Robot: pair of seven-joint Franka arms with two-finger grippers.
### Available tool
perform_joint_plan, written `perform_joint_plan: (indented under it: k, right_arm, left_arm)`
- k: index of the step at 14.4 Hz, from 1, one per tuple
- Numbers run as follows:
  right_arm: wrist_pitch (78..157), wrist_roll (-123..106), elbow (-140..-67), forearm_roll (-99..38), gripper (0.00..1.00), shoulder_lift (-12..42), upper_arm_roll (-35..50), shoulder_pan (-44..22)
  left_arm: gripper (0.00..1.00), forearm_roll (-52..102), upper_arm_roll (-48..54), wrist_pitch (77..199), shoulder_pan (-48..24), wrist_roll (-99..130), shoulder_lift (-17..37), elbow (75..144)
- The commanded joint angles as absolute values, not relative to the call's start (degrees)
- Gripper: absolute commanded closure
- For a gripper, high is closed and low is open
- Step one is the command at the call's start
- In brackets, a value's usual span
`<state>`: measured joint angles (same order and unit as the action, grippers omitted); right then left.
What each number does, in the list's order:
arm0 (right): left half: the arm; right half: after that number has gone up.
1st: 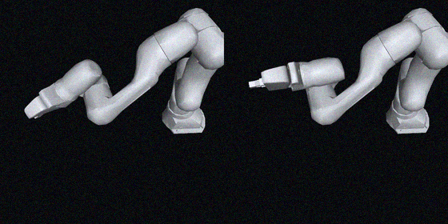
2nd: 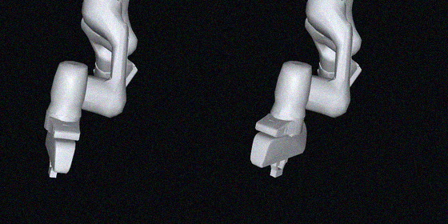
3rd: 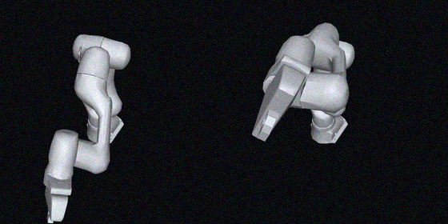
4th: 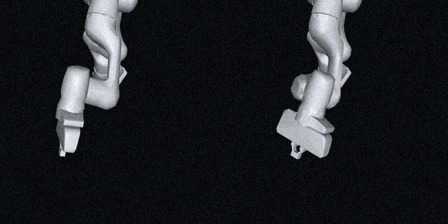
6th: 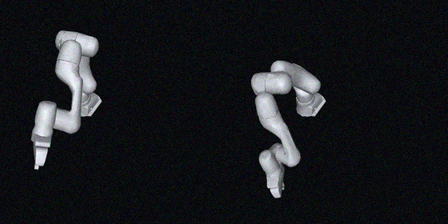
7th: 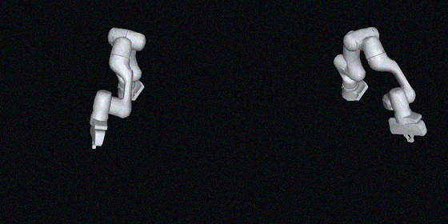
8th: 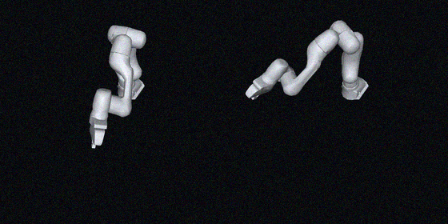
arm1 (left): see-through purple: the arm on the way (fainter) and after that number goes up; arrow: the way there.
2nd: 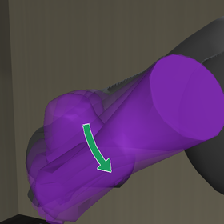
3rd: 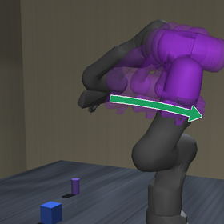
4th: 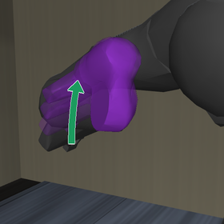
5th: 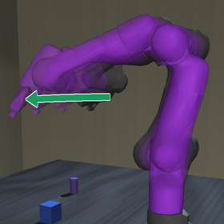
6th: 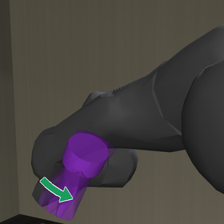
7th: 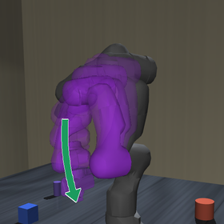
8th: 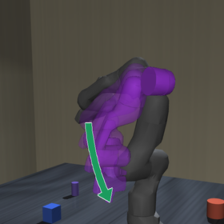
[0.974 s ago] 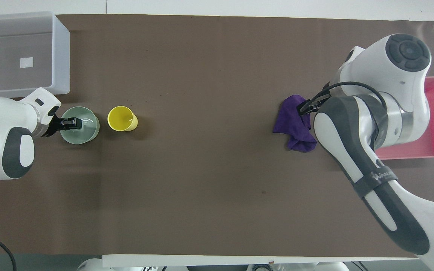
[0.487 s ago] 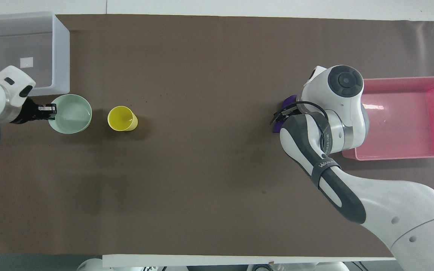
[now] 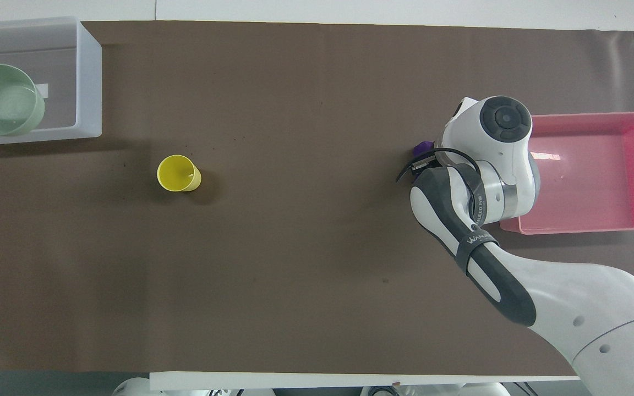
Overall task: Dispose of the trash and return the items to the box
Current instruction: 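Place the green bowl in the white bin while the right gripper carries the cloth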
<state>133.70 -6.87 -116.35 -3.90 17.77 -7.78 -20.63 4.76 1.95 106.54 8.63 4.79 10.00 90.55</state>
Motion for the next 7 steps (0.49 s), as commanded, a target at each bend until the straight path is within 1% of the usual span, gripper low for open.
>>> perform_joint_plan:
  k: [1, 2, 4, 5, 7]
  right_arm:
    - [128.9, -6.2, -114.5, -4.7, 1.0, 15.7, -7.9, -19.9]
    - [125.2, -6.2, -112.7, -4.7, 1.0, 14.7, -7.9, -18.8]
    - [118.2, -6.2, -109.0, -4.7, 1.0, 12.9, -8.1, -16.7]
    - [115.0, -6.2, -107.2, -4.6, 1.0, 12.3, -8.2, -15.2]
    - [110.1, -6.2, -104.6, -4.3, 1.0, 10.8, -8.2, -12.9]
  left_arm:
    - [1.0, 8.4, 2.4, 110.2, 12.3, 5.4, 23.3, 78.3]
    - [1.0, 8.8, 2.4, 113.4, 12.6, 5.4, 27.2, 76.3]
    - [1.0, 8.8, 2.3, 120.4, 12.7, 5.2, 32.1, 76.4]
    - [1.0, 8.6, 2.3, 122.5, 13.0, 5.2, 33.5, 76.9]
    - [1.0, 8.4, 2.3, 127.4, 12.7, 5.1, 34.3, 79.6]
